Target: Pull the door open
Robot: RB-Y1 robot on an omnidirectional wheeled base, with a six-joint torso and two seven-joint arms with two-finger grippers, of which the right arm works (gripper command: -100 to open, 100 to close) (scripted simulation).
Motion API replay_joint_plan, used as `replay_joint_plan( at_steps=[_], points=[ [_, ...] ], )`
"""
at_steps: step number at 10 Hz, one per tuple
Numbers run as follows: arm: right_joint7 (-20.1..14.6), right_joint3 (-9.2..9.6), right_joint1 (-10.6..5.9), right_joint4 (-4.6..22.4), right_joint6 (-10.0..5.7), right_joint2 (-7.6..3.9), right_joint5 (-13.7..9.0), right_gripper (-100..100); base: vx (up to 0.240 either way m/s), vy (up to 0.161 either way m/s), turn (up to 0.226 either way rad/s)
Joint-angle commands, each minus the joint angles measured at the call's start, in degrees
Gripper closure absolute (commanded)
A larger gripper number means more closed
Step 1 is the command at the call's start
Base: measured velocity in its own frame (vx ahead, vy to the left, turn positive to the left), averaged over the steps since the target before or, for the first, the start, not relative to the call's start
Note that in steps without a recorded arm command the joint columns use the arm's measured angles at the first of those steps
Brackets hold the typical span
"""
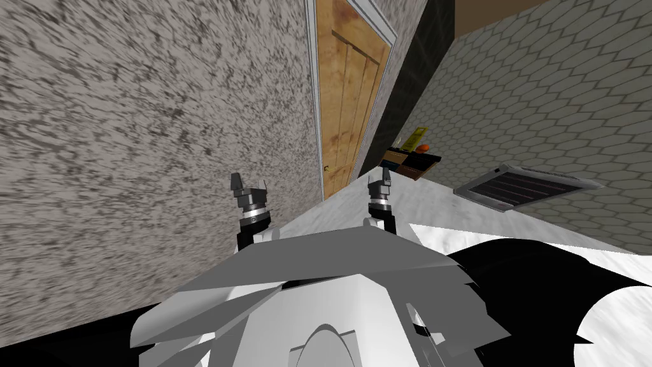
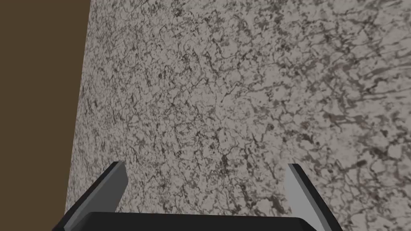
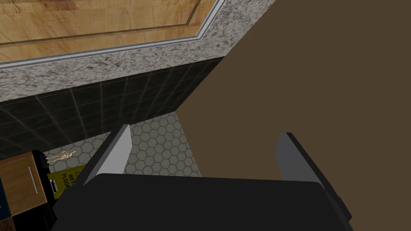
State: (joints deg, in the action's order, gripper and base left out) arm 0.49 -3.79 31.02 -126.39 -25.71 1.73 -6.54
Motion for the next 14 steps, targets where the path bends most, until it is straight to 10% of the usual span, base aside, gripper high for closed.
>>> replay_joint_plan(
  at_steps=[1, 14],
  points=[
    [-0.1, -0.09, -1.14, 2.7, -0.63, -0.55, 0.0, -100, -0.018, 0.064, 0.164],
    [-1.1, -0.74, -8.96, 21.0, -4.93, -3.64, -0.2, -100, 0.039, -0.063, 0.125]
  ],
)
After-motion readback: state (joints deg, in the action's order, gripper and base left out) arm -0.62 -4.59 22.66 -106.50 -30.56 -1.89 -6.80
